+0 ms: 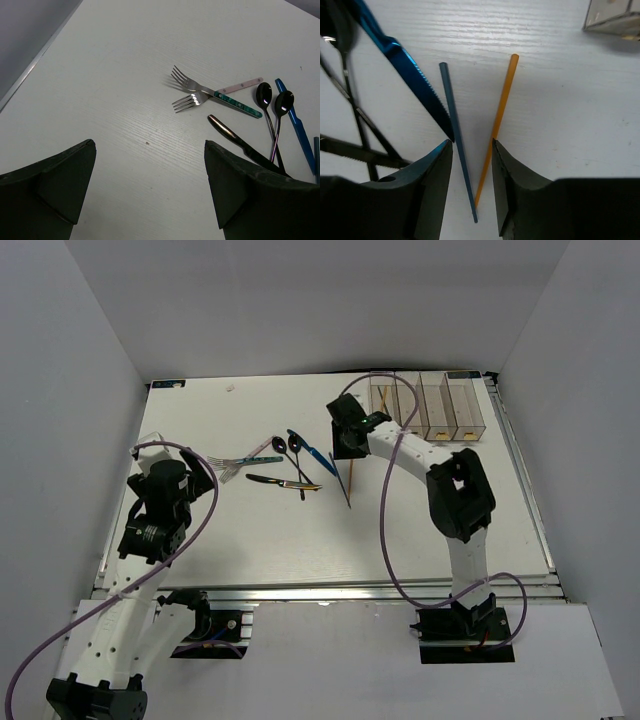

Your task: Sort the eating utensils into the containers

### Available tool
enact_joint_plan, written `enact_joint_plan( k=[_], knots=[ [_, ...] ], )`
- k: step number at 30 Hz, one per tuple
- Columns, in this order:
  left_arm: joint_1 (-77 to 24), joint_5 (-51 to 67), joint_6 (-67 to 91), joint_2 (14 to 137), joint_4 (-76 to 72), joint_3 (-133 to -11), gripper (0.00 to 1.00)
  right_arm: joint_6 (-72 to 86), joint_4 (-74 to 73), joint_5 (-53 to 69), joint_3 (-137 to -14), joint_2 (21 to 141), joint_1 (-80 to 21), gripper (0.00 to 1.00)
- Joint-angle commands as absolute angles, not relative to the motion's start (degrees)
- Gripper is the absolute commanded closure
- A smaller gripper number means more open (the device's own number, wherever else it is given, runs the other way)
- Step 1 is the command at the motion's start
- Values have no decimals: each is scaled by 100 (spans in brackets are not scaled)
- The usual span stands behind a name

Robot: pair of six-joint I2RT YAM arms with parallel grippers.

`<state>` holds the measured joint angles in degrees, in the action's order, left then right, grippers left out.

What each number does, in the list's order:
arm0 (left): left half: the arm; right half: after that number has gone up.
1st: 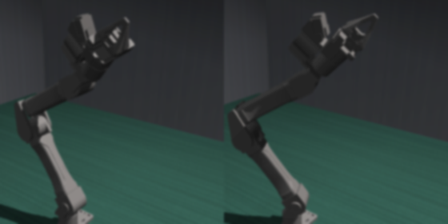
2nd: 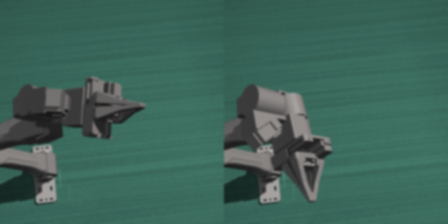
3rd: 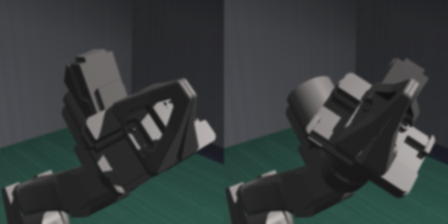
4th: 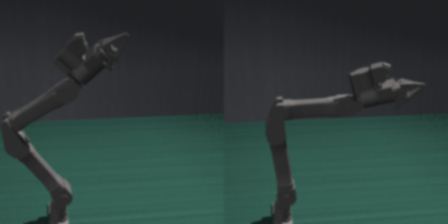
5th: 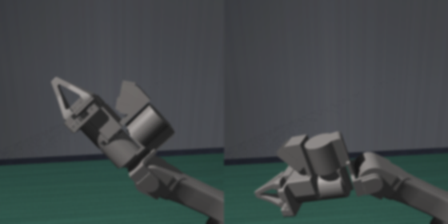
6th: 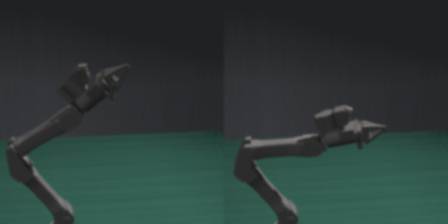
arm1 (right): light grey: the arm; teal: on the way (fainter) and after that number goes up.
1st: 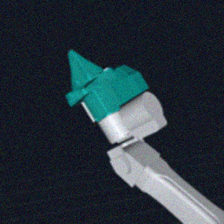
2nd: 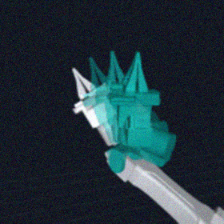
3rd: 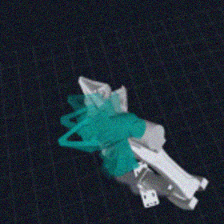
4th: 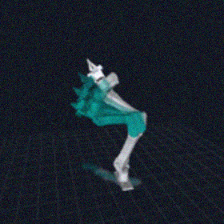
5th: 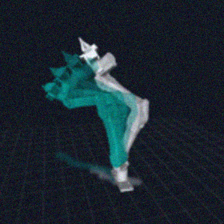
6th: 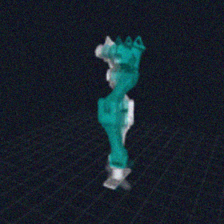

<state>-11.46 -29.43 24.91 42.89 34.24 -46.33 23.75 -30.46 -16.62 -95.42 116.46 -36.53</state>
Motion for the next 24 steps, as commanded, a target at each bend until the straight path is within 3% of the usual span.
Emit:
enact_joint_plan(
  k=[1,12,24],
  knots=[
    [-1178,-3015,2496,4166,3366,-4597,2,2733,-3041,-1942,-9659,12040,-3586,57],
    [-1195,-2953,2479,4210,3340,-4605,2,2795,-3059,-1793,-9642,12603,-3516,59],
    [-1239,-2909,2479,4192,3349,-4588,2,2988,-2856,-1600,-8938,12604,-3261,98]
  ],
)
